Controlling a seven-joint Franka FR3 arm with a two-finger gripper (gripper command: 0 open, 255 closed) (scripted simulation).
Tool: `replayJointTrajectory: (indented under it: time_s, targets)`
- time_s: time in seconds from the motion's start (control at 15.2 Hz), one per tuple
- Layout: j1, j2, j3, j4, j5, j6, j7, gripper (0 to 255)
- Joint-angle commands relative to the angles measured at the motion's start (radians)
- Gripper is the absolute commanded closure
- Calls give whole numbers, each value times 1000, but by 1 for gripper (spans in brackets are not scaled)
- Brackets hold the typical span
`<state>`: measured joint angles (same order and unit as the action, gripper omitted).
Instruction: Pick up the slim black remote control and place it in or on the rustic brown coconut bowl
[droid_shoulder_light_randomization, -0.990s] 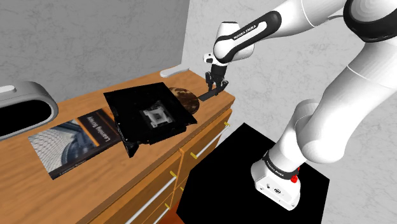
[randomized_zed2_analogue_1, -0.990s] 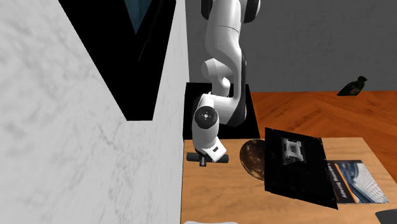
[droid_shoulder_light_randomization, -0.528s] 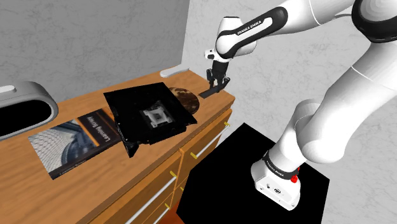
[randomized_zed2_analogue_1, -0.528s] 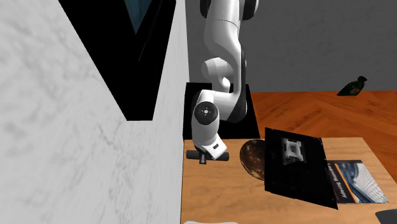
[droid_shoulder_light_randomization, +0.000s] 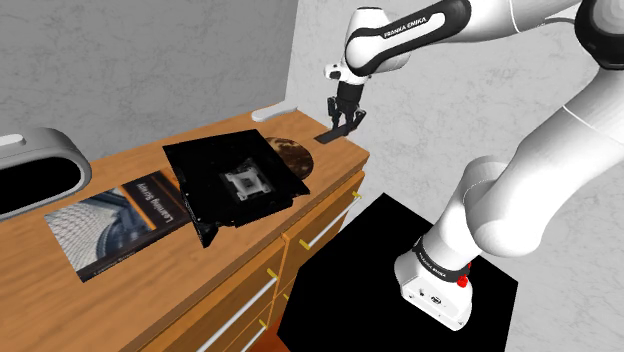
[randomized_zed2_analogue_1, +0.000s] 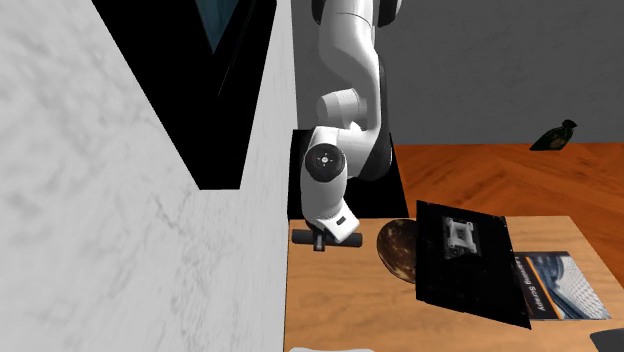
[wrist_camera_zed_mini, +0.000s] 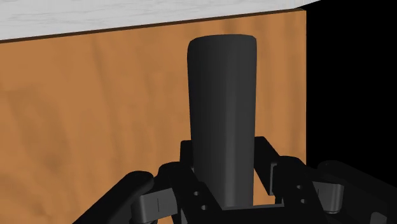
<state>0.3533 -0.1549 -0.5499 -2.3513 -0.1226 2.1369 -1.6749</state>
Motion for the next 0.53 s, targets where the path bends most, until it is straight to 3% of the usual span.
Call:
replayJointTrajectory:
  time_s: [0.0, 0.46]
  targets:
    - [0, -19, 5, 15, -8, -32, 8, 255]
    - [-2, -66, 19, 71, -23, -132, 21, 255]
